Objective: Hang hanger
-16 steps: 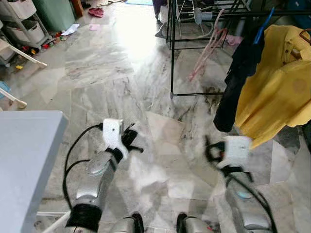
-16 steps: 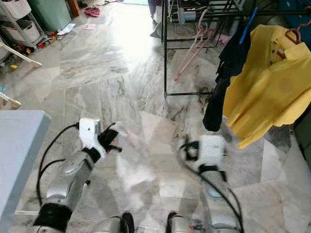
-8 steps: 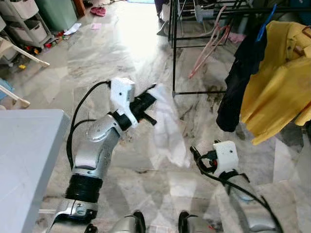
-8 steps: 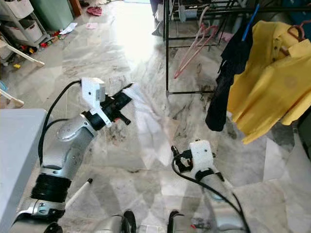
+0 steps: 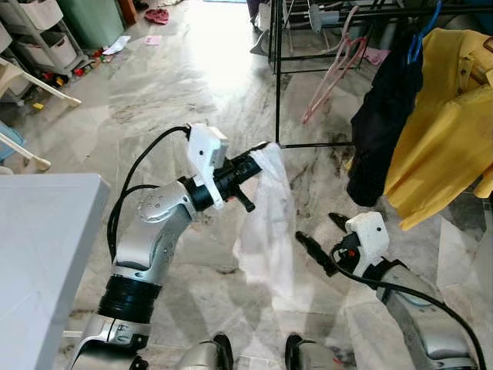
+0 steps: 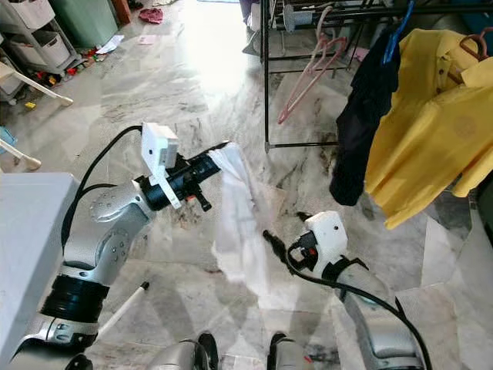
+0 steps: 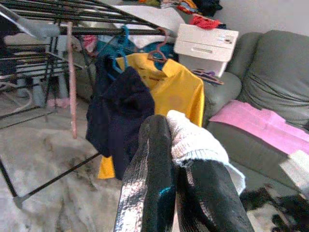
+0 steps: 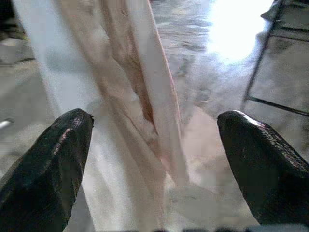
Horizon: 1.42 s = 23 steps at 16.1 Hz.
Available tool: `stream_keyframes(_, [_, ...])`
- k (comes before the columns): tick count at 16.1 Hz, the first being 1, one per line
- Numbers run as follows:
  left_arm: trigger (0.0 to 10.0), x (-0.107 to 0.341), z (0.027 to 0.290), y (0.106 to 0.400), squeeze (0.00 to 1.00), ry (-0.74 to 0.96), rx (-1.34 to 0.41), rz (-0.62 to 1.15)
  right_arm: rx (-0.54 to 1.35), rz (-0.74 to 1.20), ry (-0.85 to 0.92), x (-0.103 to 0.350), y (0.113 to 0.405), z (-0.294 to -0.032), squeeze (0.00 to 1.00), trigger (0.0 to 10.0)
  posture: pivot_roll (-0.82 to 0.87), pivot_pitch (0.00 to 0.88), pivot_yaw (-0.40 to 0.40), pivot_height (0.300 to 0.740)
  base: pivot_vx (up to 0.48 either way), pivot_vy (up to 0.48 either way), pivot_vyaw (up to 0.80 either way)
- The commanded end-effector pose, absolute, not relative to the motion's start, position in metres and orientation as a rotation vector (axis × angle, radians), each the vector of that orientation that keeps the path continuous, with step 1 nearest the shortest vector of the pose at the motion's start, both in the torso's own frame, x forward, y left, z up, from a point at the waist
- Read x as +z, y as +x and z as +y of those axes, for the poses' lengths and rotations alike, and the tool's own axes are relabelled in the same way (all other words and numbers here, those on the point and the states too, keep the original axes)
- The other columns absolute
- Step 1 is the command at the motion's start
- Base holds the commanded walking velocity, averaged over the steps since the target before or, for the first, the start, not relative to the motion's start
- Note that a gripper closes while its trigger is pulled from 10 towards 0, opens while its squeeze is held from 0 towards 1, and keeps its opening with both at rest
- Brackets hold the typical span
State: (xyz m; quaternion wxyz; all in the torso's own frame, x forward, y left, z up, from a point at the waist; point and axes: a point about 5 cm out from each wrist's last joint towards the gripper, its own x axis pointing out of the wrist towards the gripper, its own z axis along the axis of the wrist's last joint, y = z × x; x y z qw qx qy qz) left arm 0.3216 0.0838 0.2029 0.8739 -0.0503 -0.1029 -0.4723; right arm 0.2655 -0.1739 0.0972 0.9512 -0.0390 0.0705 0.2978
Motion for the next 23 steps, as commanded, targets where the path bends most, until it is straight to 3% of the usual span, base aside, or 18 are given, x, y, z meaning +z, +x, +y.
stream_keyframes(1, [10.0,0.216,0.089,0.325,0.00,-0.086,-0.950,-0.271,0.681,0.162,-0.030,0.097,0.259,-0.167,0.00,10.0,-0.07,0.216,0.089,0.740,0.000,0.000,0.00])
stream_keyframes(3, [10.0,0.228,0.092,0.332,0.00,-0.109,-0.872,-0.327,0.814,0.197,0.043,0.095,0.251,-0.150,0.00,10.0,-0.07,0.217,0.094,0.740,0.000,0.000,0.00])
stream_keyframes(4, [10.0,0.233,0.091,0.336,0.00,-0.115,-0.838,-0.356,0.939,0.236,0.107,0.091,0.244,-0.129,0.00,10.0,-0.07,0.217,0.102,0.740,0.000,0.000,0.00])
stream_keyframes(6, [10.0,0.235,0.087,0.336,0.00,-0.128,-0.844,-0.361,1.004,0.259,0.140,0.088,0.242,-0.116,0.00,10.0,-0.07,0.216,0.105,0.740,0.000,0.000,0.00])
stream_keyframes(8, [10.0,0.237,0.076,0.330,0.00,-0.138,-0.939,-0.350,1.026,0.258,0.058,0.085,0.248,-0.104,0.00,10.0,-0.06,0.211,0.109,0.740,0.000,0.000,0.00])
stream_keyframes(13, [10.0,0.214,0.100,0.342,0.00,-0.031,-0.815,-0.292,0.731,0.003,-0.030,0.130,0.274,-0.141,0.00,10.0,-0.04,0.203,0.108,0.740,0.000,0.000,0.00])
stream_keyframes(17, [10.0,0.213,0.102,0.345,0.00,-0.032,-0.807,-0.298,0.666,0.004,-0.088,0.133,0.269,-0.168,0.00,10.0,-0.05,0.199,0.110,0.740,0.000,0.000,0.00])
stream_keyframes(23, [10.0,0.238,0.072,0.328,0.00,-0.096,-1.031,-0.354,0.709,0.040,-0.136,0.118,0.280,-0.151,0.00,10.0,-0.05,0.192,0.114,0.740,0.000,0.000,0.00])
